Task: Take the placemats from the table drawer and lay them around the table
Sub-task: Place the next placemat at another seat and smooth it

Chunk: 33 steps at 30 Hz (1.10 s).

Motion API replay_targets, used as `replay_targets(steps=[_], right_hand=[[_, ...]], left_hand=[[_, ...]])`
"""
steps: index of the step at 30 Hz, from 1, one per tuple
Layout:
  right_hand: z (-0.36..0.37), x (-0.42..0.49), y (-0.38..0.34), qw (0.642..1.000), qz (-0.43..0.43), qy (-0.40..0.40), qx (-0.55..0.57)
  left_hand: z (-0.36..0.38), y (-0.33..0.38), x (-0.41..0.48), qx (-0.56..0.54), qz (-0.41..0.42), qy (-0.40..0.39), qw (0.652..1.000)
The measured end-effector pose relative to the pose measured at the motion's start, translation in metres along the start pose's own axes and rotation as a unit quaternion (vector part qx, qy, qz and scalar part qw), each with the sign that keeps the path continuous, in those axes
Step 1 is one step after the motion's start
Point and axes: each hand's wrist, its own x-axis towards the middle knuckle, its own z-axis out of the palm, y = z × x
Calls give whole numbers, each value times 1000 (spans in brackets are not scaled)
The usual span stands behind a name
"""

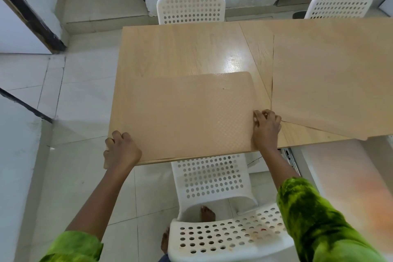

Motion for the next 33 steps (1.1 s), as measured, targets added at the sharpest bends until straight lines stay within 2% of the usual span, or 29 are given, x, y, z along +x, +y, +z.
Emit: replay_targets(steps=[10,13,16,20,23,25,29,33], right_hand=[[-1,7,-1,998,-32,-25,-44],[-1,9,-11,999,-32,-15,-26],[10,17,-50,997,-71,-20,14],[36,26,-116,987,-132,-81,35],[63,40,-152,972,-193,-134,-11],[78,49,-160,962,-210,-165,-49],[86,57,-148,953,-210,-197,-94],[74,75,-121,962,-160,-191,-115]], left_hand=[[-3,2,-1,-6,-14,-1,1000],[-9,10,1,-25,2,41,999],[-17,35,21,-59,104,98,988],[-18,91,66,-9,264,61,963],[-13,117,95,49,317,48,946],[-5,120,106,57,325,48,943],[11,109,110,61,314,97,942],[13,88,120,48,261,126,956]])
